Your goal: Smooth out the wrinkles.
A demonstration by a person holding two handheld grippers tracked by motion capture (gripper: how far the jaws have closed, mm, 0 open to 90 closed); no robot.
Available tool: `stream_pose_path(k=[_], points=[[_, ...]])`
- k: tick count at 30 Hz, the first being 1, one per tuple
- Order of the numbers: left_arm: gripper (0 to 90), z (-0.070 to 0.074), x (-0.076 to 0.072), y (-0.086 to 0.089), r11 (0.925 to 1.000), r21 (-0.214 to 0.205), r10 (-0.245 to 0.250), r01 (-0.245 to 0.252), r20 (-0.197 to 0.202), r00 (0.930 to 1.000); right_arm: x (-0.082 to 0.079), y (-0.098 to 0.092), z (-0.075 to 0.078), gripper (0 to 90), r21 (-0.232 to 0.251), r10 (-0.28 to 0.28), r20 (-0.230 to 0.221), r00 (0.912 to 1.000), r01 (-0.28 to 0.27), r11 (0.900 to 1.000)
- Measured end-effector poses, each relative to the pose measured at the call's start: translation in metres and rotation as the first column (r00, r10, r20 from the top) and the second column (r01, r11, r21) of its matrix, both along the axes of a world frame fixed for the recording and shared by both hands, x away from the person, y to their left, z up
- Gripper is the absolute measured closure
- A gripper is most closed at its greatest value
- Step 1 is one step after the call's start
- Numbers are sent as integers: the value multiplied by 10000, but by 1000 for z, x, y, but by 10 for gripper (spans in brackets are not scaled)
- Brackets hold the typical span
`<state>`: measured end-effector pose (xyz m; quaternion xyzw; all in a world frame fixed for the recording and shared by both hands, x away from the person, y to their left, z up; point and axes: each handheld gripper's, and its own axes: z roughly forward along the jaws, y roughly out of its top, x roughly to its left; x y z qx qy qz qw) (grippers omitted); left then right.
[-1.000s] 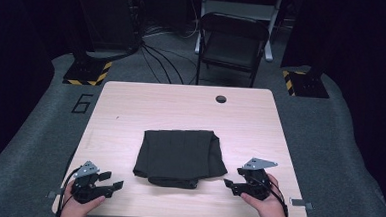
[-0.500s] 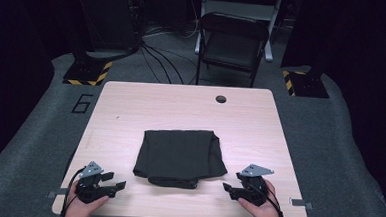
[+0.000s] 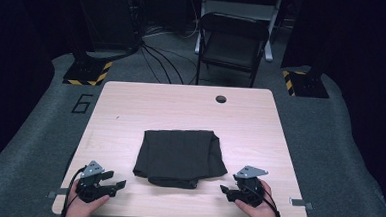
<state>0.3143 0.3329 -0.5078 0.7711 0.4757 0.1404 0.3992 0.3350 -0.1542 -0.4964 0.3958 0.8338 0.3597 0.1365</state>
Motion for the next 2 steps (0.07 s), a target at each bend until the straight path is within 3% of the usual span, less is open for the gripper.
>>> stream_pose_path(k=[2], points=[[327,1,1,0,10000,-6,-7,7,-29,10000,1,-1,0,330,-32,30,45,10000,-30,10000]])
